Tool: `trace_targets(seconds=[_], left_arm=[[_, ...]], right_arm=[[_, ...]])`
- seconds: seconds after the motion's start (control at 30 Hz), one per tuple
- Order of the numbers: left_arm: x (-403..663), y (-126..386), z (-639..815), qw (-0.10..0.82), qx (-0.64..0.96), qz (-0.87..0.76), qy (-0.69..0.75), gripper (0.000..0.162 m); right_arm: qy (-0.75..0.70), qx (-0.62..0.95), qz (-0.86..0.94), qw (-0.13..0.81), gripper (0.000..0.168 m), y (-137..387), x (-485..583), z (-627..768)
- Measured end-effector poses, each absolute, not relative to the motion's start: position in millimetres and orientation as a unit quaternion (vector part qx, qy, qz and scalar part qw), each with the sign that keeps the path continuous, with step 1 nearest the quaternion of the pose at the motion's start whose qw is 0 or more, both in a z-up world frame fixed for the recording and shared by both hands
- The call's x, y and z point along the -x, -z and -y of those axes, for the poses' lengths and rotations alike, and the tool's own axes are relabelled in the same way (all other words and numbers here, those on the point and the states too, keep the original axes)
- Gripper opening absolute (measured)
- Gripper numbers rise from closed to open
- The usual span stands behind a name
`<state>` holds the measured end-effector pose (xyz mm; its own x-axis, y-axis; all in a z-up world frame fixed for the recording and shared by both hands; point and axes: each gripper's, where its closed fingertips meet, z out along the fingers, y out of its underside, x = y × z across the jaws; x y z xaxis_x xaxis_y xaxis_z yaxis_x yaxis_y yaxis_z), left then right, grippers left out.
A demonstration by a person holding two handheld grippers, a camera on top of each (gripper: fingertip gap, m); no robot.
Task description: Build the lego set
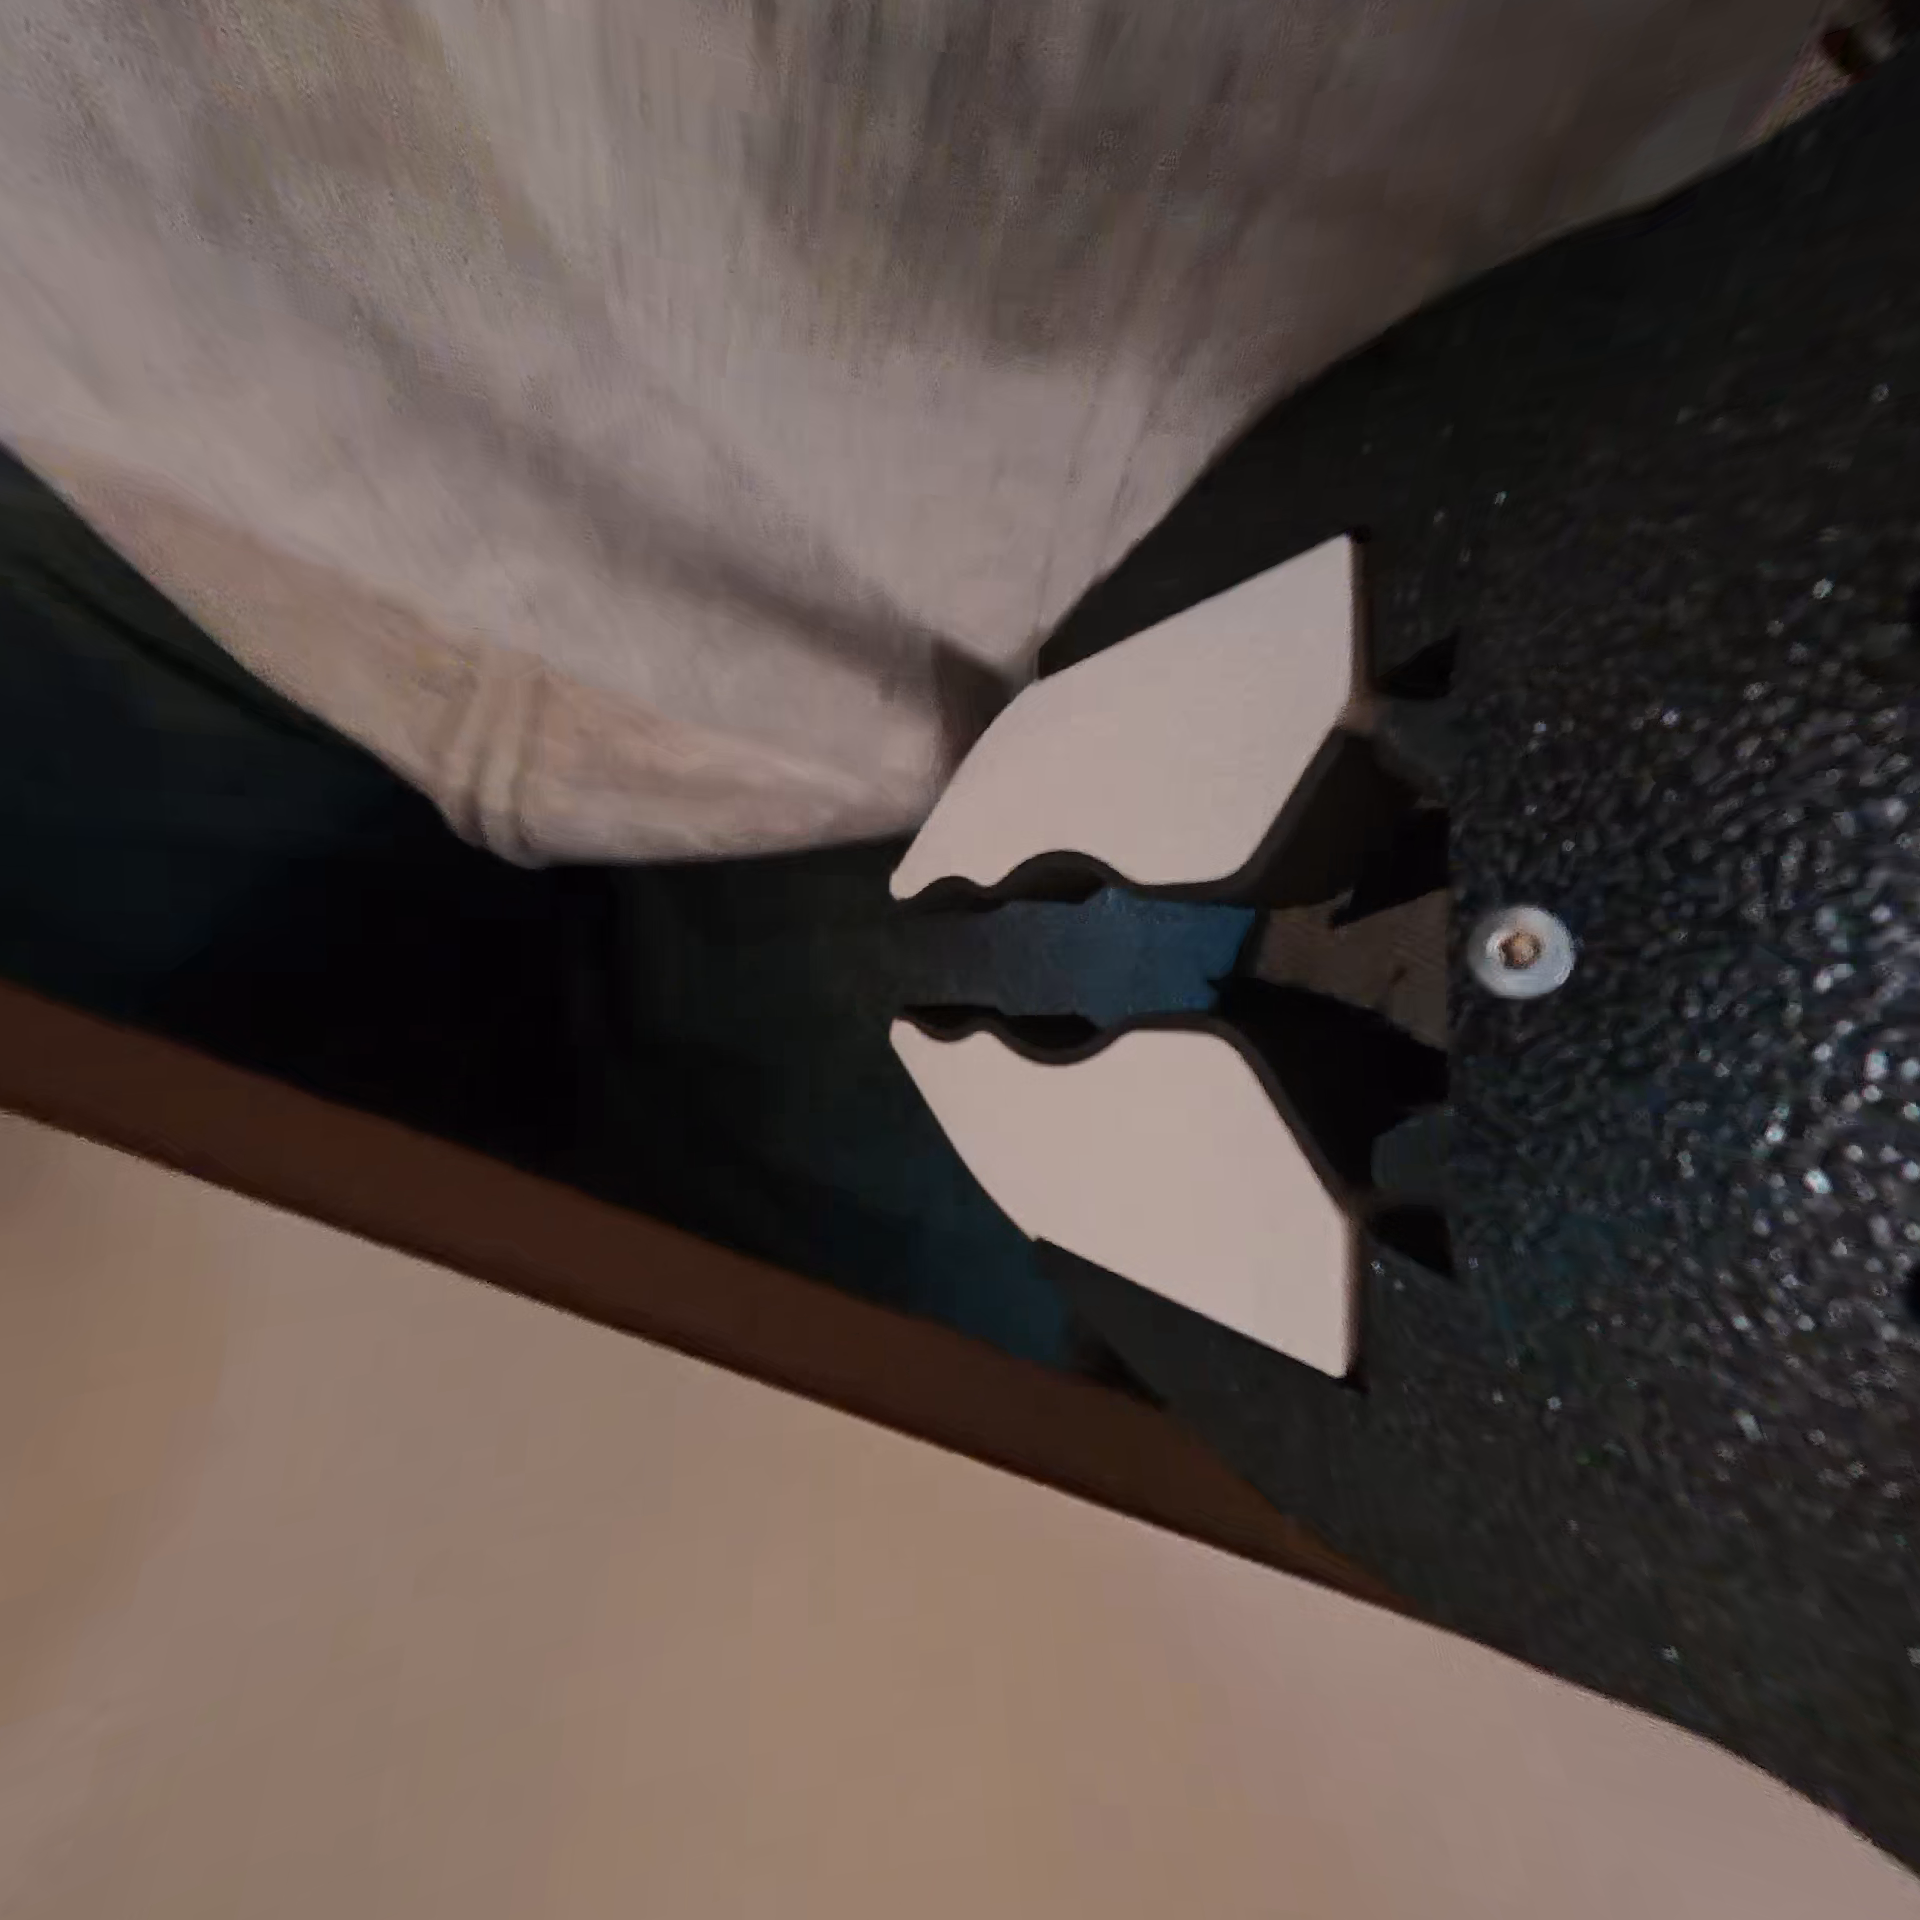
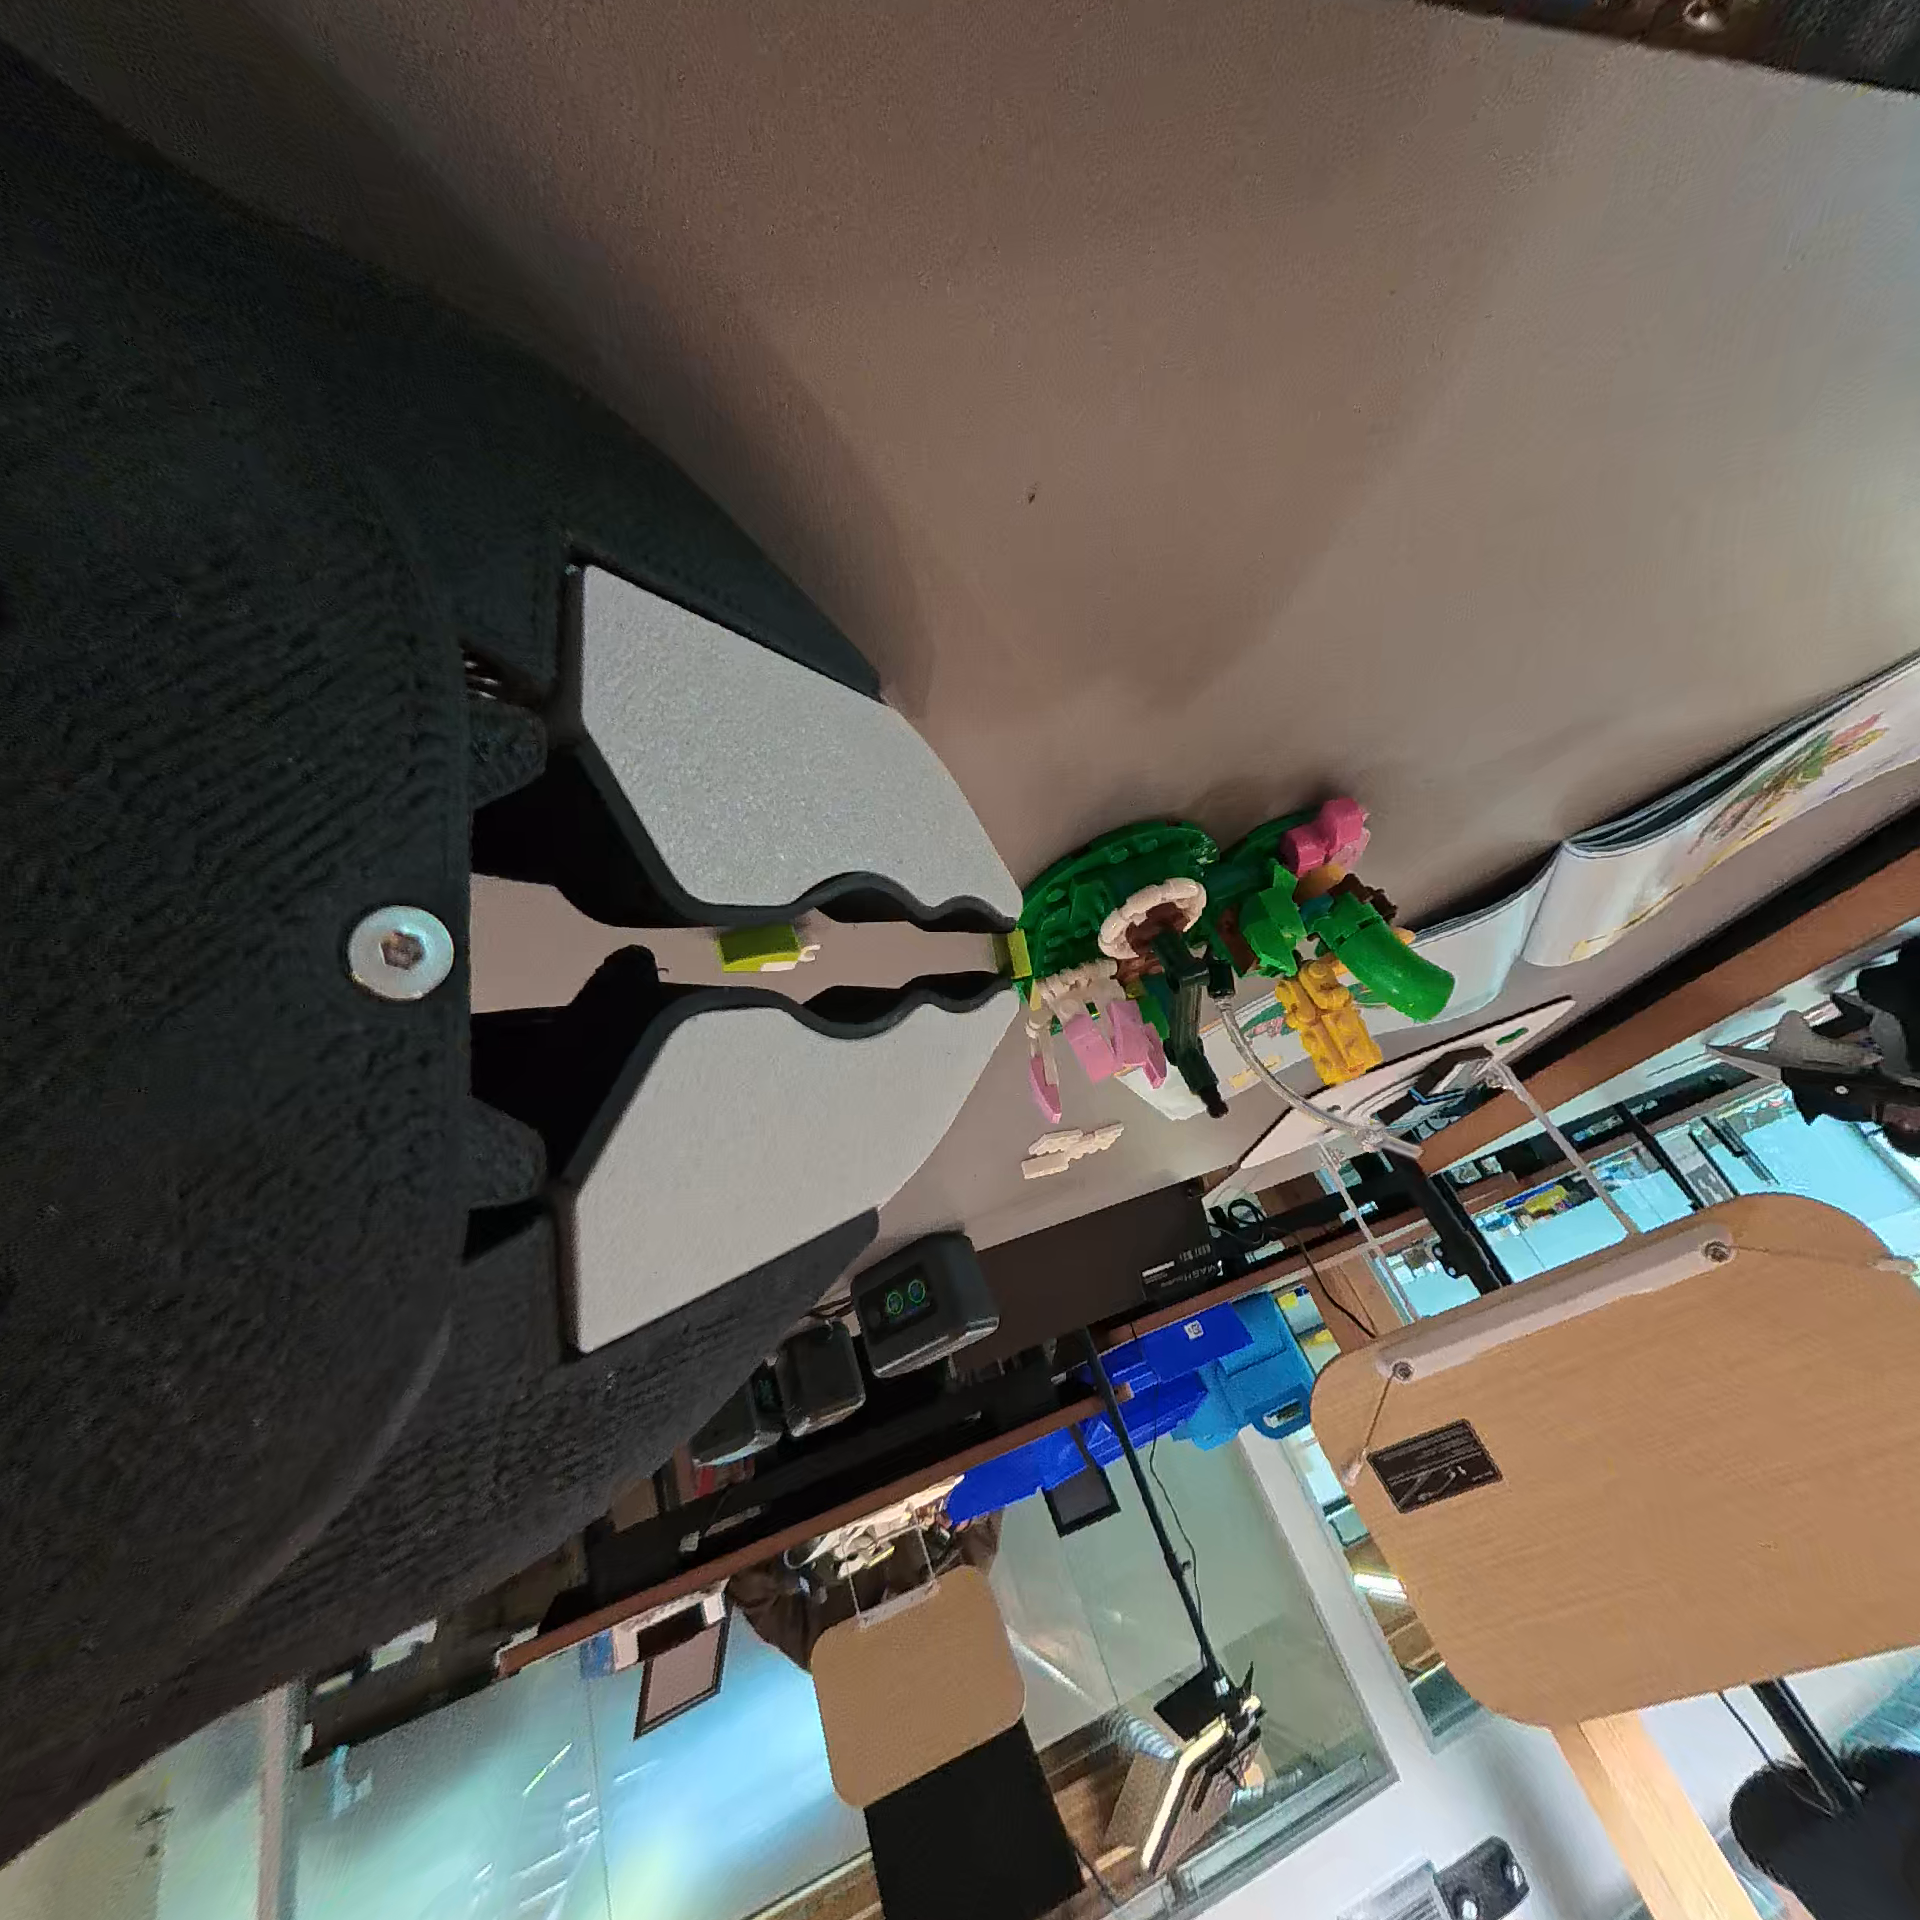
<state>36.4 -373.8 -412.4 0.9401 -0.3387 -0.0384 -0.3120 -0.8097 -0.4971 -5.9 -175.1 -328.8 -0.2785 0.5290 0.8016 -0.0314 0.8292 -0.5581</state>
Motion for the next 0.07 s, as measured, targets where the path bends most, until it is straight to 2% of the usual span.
trace_targets(seconds=[0.07], left_arm=[[-24.7, 426.3, 373.3, 0.235, 0.958, -0.163, -0.015, 0.019]], right_arm=[[-0.242, 0.162, 0.761, 0.579, 0.006, 328.9, 5.5, 175.3]])
